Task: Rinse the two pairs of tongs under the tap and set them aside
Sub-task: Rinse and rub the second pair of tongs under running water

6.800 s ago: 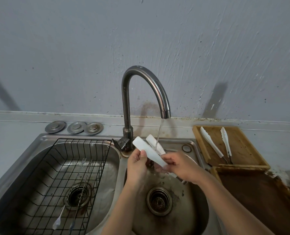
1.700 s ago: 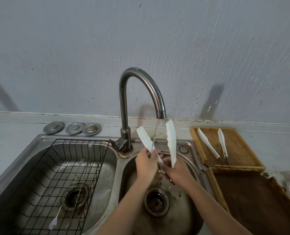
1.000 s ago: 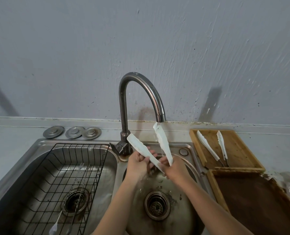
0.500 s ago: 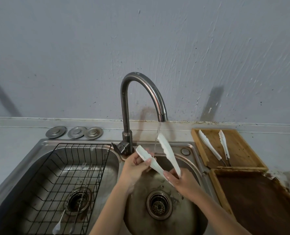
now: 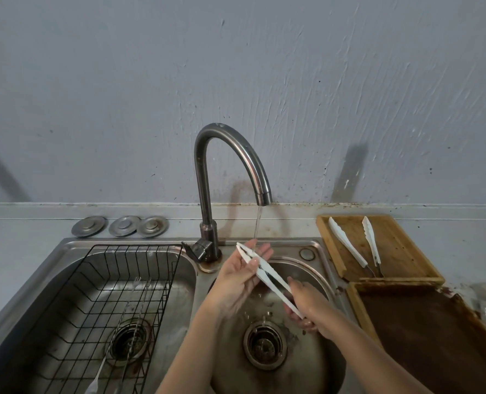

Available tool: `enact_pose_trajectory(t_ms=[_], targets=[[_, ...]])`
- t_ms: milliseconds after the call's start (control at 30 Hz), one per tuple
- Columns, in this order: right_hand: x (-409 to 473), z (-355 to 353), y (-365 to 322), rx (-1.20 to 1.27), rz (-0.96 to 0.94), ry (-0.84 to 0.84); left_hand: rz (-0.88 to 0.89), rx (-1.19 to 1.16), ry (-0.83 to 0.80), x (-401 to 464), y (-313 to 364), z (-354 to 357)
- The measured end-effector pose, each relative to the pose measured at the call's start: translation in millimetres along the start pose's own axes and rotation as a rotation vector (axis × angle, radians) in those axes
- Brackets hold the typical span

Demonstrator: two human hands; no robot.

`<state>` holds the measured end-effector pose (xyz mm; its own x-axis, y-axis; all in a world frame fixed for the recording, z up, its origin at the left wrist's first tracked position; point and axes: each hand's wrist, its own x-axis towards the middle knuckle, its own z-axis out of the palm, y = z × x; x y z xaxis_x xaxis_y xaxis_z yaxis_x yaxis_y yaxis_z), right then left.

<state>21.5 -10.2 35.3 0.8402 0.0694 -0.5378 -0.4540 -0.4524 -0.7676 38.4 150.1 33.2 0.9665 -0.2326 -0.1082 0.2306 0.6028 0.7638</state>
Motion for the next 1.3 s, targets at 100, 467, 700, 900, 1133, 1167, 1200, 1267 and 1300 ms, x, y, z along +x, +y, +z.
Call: enact_pose_trajectory(t_ms=[100, 467, 700, 900, 1133, 1167, 1200, 1267, 1300], targets=[[1.3, 2.1, 1.1, 0.127, 0.059, -0.104, -0.002, 0.091, -0.006, 0.5, 1.1, -2.0], [0.9, 15.4, -0.1, 0.143, 0.124, -0.137, 0.057, 0.433, 0.379, 11.8, -1.0, 8.4], [-18.5, -17.5, -31.4, 0.076, -0.218, -0.06, -0.04, 0.086, 0.64, 30.2, -1.3, -15.0], [-23.5, -6.1, -57.8, -0.127, -0.66, 0.116, -0.374, -0.546, 0.669, 23.4, -26.9, -22.1], [-12.2, 14.8, -75.9, -0.168, -0.91, 0.254, -0.43, -0.786, 0.621, 15.6, -31.1, -12.6], [-12.4, 14.3, -75.1, -0.154, -0.926, 0.271, -0.42, -0.794, 0.626, 15.9, -29.3, -11.3], [-12.9, 12.8, -74.0, -0.143, -0.933, 0.28, -0.412, -0.794, 0.632, 15.7, -27.6, -9.9], [-13.2, 6.9, -73.7, -0.153, -0.922, 0.276, -0.399, -0.8, 0.657, 14.7, -25.9, -8.6], [-13.3, 3.0, -74.4, -0.176, -0.914, 0.278, -0.396, -0.804, 0.67, 13.7, -26.0, -8.5]])
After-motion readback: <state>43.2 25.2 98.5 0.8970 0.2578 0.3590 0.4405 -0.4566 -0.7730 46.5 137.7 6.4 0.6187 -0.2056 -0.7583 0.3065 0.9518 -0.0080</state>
